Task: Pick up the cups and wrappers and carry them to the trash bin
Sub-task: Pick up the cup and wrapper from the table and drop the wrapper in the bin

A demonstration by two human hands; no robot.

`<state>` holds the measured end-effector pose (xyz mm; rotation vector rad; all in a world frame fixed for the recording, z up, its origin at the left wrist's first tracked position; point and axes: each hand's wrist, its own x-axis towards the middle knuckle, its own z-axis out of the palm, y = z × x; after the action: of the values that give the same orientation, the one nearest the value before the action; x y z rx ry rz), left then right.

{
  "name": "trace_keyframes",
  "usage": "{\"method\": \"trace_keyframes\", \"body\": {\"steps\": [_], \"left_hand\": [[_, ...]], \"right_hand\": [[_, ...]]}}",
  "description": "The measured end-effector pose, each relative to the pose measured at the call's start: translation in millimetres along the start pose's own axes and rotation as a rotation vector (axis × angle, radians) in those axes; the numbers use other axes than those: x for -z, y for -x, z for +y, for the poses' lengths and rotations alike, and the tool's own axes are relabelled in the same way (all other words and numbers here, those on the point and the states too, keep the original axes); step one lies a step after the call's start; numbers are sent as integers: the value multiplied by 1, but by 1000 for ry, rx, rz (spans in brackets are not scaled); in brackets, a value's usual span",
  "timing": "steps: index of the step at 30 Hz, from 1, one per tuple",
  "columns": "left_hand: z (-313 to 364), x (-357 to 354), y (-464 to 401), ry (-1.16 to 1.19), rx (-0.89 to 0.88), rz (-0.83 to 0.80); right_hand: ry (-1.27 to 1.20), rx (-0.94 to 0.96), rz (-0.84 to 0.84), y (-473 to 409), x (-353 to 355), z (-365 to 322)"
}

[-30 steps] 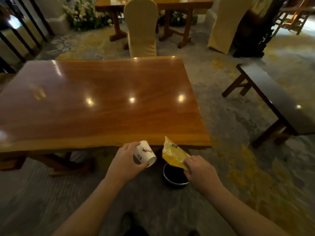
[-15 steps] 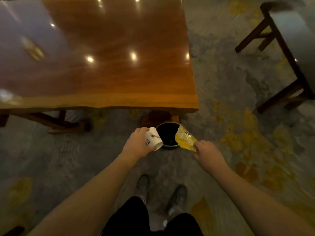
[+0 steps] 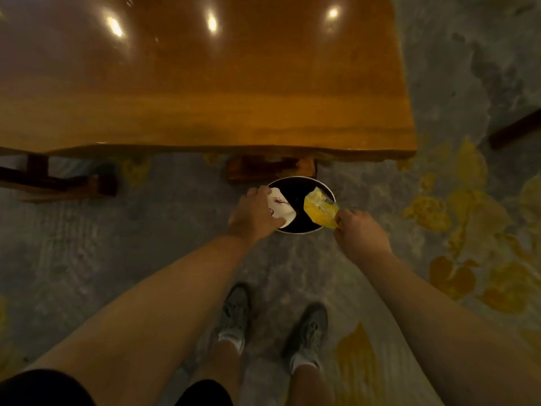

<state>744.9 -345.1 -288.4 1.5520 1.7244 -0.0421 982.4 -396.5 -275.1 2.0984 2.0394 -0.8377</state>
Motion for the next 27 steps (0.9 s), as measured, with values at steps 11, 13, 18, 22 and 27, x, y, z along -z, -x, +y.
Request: {"method": "trace_keyframes", "body": {"steps": [11,13,18,22,27], "left_hand": [[-31,-68,-92,-58,41,-26],[-33,-69,-95,-75,42,-31],[-41,-63,-86,-105,-15,-13],[-45,-43,-63,-139,-126,28],[-36,9,-10,-184,-208,26]], "right_hand": [[21,-94,-73,-84,-89,16],[12,-95,-98,-86,-95,14],[2,-34,-90,-81,-95,4],[24,23,-39,-65,-76,-18],[-7,93,16,-24,-23,-54]]}}
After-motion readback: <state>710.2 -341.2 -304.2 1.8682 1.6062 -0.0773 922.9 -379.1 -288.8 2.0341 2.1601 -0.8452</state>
